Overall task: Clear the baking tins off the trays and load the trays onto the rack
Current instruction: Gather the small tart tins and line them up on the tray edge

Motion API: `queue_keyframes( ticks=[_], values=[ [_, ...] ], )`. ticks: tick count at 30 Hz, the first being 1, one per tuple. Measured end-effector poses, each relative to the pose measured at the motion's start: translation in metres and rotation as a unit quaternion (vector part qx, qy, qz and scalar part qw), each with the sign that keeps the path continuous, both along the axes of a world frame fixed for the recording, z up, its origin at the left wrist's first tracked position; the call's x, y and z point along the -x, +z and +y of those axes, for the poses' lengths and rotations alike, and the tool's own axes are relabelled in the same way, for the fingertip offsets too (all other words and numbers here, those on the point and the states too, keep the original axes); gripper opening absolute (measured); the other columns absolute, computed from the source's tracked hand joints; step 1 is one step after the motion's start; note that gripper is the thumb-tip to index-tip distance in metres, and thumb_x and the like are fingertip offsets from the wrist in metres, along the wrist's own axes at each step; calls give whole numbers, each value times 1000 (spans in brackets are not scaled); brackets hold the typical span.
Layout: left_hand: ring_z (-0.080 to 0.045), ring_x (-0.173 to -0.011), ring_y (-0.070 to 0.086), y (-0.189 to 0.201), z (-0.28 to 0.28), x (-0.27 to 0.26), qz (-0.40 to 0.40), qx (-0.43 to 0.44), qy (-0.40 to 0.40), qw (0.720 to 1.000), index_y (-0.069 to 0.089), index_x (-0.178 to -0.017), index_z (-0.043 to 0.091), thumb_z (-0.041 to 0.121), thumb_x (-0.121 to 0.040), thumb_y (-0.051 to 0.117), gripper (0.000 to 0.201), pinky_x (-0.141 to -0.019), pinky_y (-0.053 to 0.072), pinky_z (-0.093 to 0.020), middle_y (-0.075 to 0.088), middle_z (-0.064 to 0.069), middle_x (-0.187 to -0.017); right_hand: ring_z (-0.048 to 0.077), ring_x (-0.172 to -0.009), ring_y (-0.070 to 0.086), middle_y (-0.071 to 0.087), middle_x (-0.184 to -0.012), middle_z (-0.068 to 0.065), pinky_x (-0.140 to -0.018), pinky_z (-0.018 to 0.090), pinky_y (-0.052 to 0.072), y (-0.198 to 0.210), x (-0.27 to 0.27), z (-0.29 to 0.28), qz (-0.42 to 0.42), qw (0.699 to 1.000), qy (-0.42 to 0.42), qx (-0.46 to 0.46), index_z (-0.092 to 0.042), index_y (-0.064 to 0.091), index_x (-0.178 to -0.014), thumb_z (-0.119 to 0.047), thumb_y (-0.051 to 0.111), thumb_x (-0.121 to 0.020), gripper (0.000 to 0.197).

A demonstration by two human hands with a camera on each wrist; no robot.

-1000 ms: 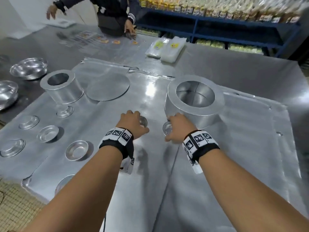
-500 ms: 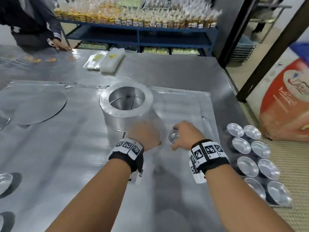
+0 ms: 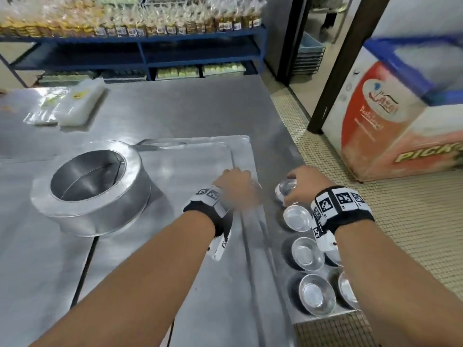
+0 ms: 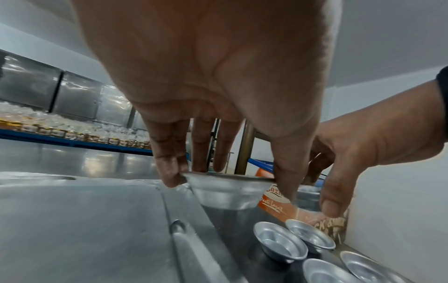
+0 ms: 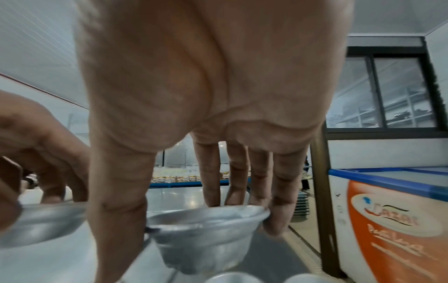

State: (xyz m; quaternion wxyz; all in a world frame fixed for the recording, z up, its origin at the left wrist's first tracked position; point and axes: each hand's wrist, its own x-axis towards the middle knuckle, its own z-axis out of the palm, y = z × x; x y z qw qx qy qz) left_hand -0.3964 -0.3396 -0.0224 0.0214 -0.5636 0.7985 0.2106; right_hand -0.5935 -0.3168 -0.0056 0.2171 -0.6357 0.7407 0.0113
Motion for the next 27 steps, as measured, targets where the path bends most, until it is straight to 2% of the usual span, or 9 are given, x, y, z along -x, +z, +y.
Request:
queue_keyframes(
  ticks=[4,10,12,14,16,18,20,22,27],
  values=[
    [-29,-93,60,-6,-39,52,4,9,-29,1000,65,-94,9,54,-81,65,47,-76,42,-31,63,-9,-95,25,-108,62,64,-122,3,-89,37,53,-11,54,-37,-9,999,-35,8,-13,64,-123,-32,91,-52,79],
    [-27,-82,63,-38,-89,112,-7,1,-49,999,64,-87,10,51,-82,65,40,-68,43,-28,66,-6,-83,23,-105,64,64,-120,0,-80,30,51,-47,97,-84,-41,997,-63,7,-19,60,-127,-38,91,-45,90],
    [-28,-84,63,-49,-100,124,-14,-7,-47,999,64,-90,9,40,-84,60,31,-68,43,-28,66,-7,-87,21,-91,67,67,-106,-1,-71,27,51,-59,103,-95,-42,997,-57,6,-24,65,-110,-44,86,-38,77],
    [-30,-85,62,-58,-110,132,-20,-7,-44,999,63,-90,10,36,-83,58,27,-68,43,-29,65,-9,-89,19,-77,67,68,-86,-2,-62,26,51,-68,105,-106,-37,998,-45,-3,-20,66,-86,-42,82,-43,51],
    [-30,-84,62,-67,-120,139,-26,-5,-39,999,63,-89,11,39,-81,64,29,-66,44,-30,66,-9,-88,22,-79,68,68,-82,0,-70,32,57,-76,106,-115,-37,999,-36,-3,-16,67,-83,-30,82,-59,32],
    [-30,-84,62,-78,-128,144,-22,-7,-27,999,63,-88,13,43,-79,69,32,-65,47,-31,67,-9,-88,24,-88,68,69,-93,3,-81,38,58,-87,109,-121,-47,998,-32,11,-15,69,-97,-24,82,-64,36],
    [-31,-89,62,-89,-134,149,-13,-10,-17,1000,64,-89,14,44,-78,72,33,-70,54,-35,67,-10,-91,24,-93,67,68,-103,4,-86,40,57,-95,111,-126,-49,998,-35,17,-11,68,-108,-20,82,-67,44],
    [-32,-100,59,-100,-137,152,-16,5,-17,1000,64,-98,14,47,-76,75,42,-80,56,-39,66,-9,-100,22,-87,67,68,-101,5,-82,39,59,-101,112,-130,-46,998,-31,15,-9,67,-105,-18,84,-65,44],
    [-34,-119,49,-112,-139,150,-16,40,-24,999,52,-129,15,54,-73,78,73,-99,48,-45,53,-10,-125,27,-99,63,53,-123,10,-86,42,57,-104,113,-134,-14,999,-17,25,-13,59,-127,-25,90,-61,74]
  ],
)
